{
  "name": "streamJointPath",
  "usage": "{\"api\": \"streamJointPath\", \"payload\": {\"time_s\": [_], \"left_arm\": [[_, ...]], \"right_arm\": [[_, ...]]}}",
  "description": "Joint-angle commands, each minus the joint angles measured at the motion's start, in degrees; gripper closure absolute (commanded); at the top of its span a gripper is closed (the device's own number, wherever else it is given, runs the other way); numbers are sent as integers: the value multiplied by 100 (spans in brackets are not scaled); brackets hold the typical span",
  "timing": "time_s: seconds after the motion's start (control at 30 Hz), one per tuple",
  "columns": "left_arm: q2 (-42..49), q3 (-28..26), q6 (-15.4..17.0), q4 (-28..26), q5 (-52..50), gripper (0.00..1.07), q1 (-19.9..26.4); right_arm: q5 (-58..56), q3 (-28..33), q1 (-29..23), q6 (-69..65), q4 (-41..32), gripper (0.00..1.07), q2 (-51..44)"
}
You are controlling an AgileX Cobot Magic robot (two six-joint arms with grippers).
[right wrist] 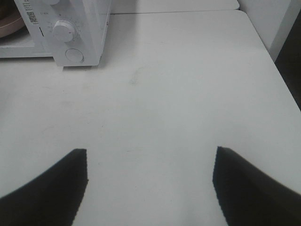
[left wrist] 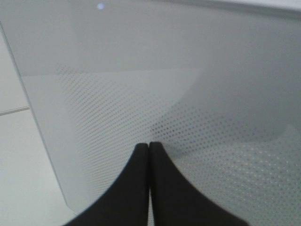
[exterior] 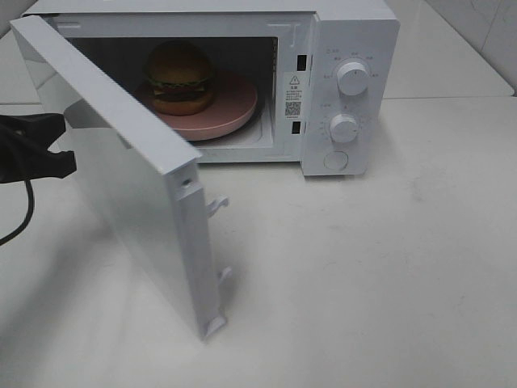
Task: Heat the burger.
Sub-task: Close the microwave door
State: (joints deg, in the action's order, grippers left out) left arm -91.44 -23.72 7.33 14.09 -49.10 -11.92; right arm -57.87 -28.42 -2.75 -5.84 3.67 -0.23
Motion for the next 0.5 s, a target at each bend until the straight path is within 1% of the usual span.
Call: {"api": "streamJointPath", "payload": {"time_s": [0.03,0.1,0.13,0.17,0.23,0.3,0.33,0.37,0.4,0.47,0.5], "left_arm": [[-69,-195,-103,-212,-69,107,-338],[-218,-372,-103,-367,34,107,-625],[-218,-372,-103,-367,34,107,-625],[-321,-493,-120,-464,132,107,-785],[-350,-556,-149,-539,178,107,-848],[-481,-842,-476,-1077,355,107,-1226],[-481,-842,-476,-1077,355,107,-1226],[-527,-917,-539,-1203,424,107,-1306],[-636,-1112,-670,-1467,573,107,-1495],[-682,-1192,-733,-1558,607,107,-1570],[-802,-1381,-882,-1816,636,107,-1753]], "right_arm": [[69,-6,23,46,-11,34,-172],[69,-6,23,46,-11,34,-172],[69,-6,23,46,-11,34,-172],[69,-6,23,46,-11,34,-172],[69,-6,23,46,-11,34,-172],[69,-6,23,46,-11,34,-172],[69,-6,23,46,-11,34,-172],[69,-6,23,46,-11,34,-172],[69,-6,23,46,-11,34,-172],[69,-6,23,46,-11,34,-172],[69,-6,23,46,-11,34,-172]]}}
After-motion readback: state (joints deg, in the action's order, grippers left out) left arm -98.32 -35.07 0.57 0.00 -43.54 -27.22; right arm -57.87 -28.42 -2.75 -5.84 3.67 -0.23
